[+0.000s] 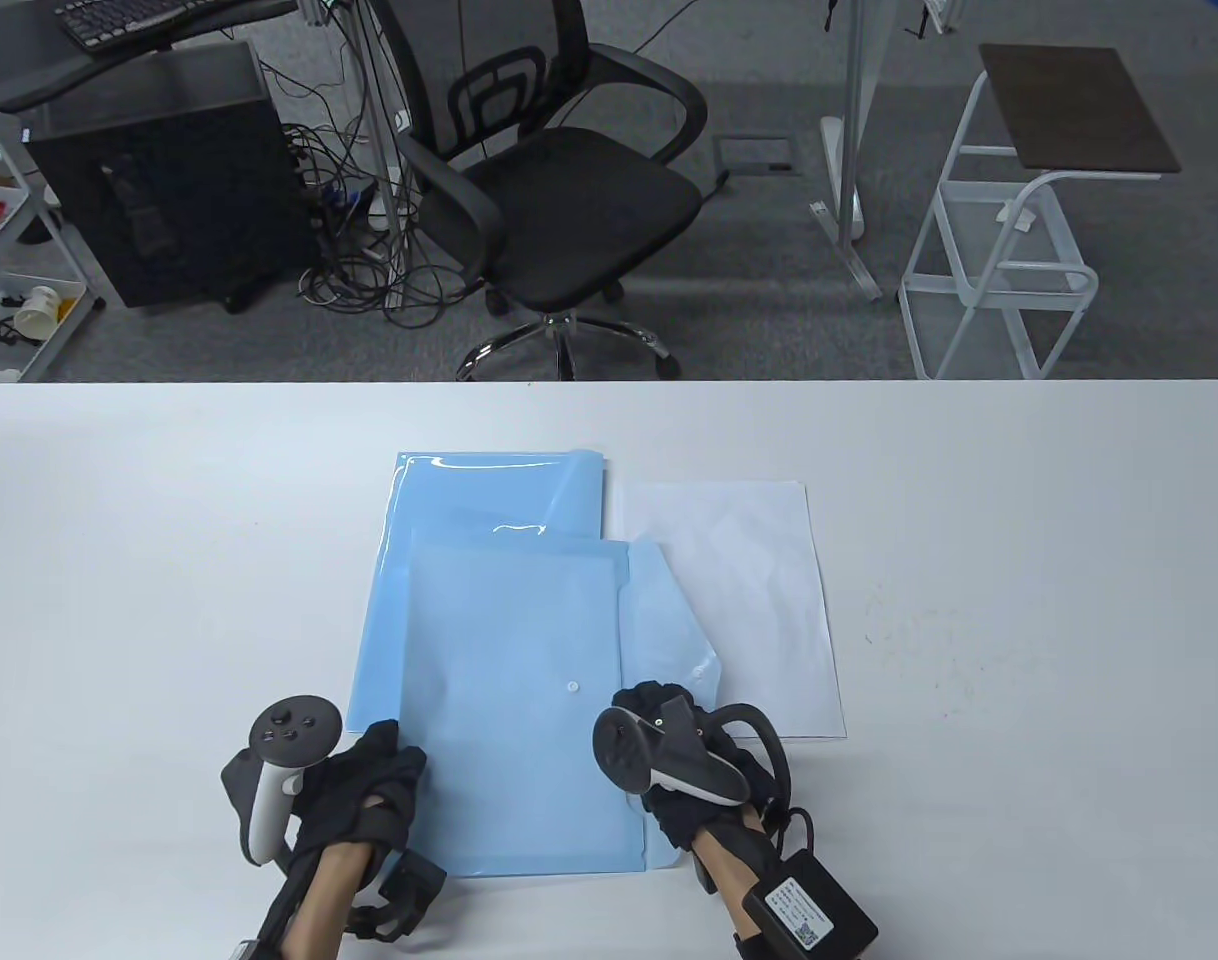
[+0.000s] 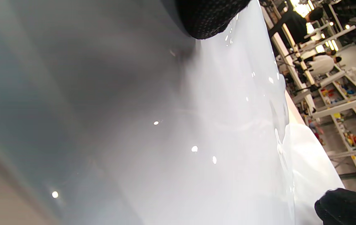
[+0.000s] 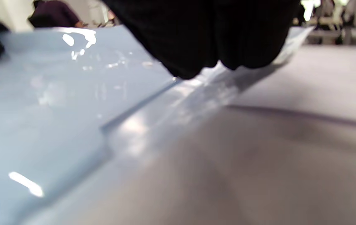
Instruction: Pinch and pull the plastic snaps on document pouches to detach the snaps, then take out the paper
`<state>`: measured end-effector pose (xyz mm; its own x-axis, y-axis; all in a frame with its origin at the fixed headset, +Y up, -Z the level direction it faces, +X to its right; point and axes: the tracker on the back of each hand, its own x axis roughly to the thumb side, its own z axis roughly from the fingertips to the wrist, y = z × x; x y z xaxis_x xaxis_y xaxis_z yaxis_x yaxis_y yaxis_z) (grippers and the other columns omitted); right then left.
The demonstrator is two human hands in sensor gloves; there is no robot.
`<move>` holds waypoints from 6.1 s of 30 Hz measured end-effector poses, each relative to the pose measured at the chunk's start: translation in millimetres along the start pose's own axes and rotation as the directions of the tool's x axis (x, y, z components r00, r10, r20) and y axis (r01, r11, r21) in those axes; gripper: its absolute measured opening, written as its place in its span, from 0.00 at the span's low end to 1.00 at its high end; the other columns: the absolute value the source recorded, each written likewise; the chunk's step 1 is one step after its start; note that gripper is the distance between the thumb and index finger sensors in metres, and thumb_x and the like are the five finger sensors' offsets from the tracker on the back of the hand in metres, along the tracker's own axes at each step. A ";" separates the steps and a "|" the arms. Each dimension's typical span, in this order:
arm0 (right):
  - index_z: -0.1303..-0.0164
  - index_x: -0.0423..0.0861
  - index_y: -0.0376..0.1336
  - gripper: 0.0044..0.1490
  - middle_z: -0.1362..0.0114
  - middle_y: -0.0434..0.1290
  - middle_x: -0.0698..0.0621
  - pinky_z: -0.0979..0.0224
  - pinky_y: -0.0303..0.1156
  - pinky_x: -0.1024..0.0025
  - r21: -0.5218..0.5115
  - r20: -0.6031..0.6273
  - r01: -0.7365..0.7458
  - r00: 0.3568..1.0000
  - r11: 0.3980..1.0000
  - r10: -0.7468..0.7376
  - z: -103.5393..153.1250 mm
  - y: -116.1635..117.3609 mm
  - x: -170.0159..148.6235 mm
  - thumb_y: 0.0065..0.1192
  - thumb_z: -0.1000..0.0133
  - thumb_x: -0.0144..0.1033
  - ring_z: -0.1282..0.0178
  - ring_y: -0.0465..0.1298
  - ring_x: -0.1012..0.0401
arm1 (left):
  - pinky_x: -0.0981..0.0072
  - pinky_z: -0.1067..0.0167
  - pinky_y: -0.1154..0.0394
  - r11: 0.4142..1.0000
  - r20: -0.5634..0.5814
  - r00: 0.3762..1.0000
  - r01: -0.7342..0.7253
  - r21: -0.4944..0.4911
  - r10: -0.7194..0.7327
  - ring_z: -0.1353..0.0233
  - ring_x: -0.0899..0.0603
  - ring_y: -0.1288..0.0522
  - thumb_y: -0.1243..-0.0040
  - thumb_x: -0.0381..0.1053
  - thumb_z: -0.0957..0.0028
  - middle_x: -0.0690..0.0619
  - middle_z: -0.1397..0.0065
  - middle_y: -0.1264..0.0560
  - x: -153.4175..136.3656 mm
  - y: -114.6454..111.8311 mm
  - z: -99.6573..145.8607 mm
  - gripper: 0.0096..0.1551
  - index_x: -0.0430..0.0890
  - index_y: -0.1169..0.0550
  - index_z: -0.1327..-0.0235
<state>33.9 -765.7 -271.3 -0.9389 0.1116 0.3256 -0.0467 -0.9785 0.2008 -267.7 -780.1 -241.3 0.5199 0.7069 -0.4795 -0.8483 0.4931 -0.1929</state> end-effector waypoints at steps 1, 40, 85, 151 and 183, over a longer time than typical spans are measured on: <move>0.23 0.44 0.59 0.39 0.18 0.68 0.38 0.26 0.75 0.52 0.013 -0.023 0.090 0.996 0.996 -0.090 0.2 -3.0 -2.5 0.71 0.45 0.29 0.24 0.73 0.41 | 0.55 0.50 0.15 1.000 -0.001 1.000 -0.004 -0.001 0.004 0.46 0.44 0.12 0.44 0.43 0.37 0.47 0.34 0.20 -0.1 0.0 0.1 0.27 0.39 0.33 0.27; 0.17 0.45 0.51 0.38 0.16 0.62 0.31 0.33 0.74 0.38 0.054 -0.063 0.949 0.313 0.310 -0.948 6.1 11.6 -49.7 0.58 0.38 0.35 0.28 0.73 0.33 | 0.49 0.45 0.19 0.927 0.028 0.942 -0.323 -0.193 0.334 0.41 0.41 0.17 0.49 0.39 0.37 0.48 0.31 0.24 -12.8 4.3 -3.7 0.28 0.40 0.38 0.24; 0.25 0.36 0.61 0.34 0.41 0.83 0.42 0.60 0.86 0.59 -0.388 -0.286 0.749 0.456 0.537 -0.843 56.1 -46.8 -99.2 0.67 0.42 0.29 0.60 0.88 0.52 | 0.58 0.52 0.17 0.897 0.053 0.903 -0.413 -0.159 0.426 0.47 0.44 0.15 0.49 0.40 0.37 0.48 0.33 0.23 -19.9 20.8 -2.4 0.27 0.40 0.36 0.24; 0.23 0.39 0.59 0.33 0.37 0.81 0.41 0.55 0.83 0.56 -0.412 -0.448 0.734 0.353 0.539 -0.822 -20.3 -18.0 -203.9 0.62 0.40 0.29 0.56 0.86 0.50 | 0.55 0.53 0.17 0.909 -0.018 0.923 -0.383 -0.167 0.385 0.50 0.43 0.15 0.49 0.40 0.37 0.48 0.35 0.22 -22.2 23.1 -7.5 0.27 0.39 0.36 0.24; 0.17 0.44 0.53 0.37 0.11 0.50 0.30 0.25 0.54 0.27 -0.142 -0.368 0.484 0.784 0.863 -0.500 16.4 -45.9 -125.8 0.58 0.39 0.29 0.19 0.51 0.26 | 0.55 0.51 0.17 0.897 0.027 0.911 -0.400 -0.189 0.411 0.48 0.44 0.15 0.50 0.41 0.36 0.49 0.34 0.22 -23.8 17.2 -8.8 0.27 0.40 0.37 0.24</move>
<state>159.8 -732.0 -306.3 -0.8380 0.5131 -0.1856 -0.5434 -0.8154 0.1995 -295.5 -792.9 -240.7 0.1273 0.8604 -0.4935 -0.9876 0.0641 -0.1430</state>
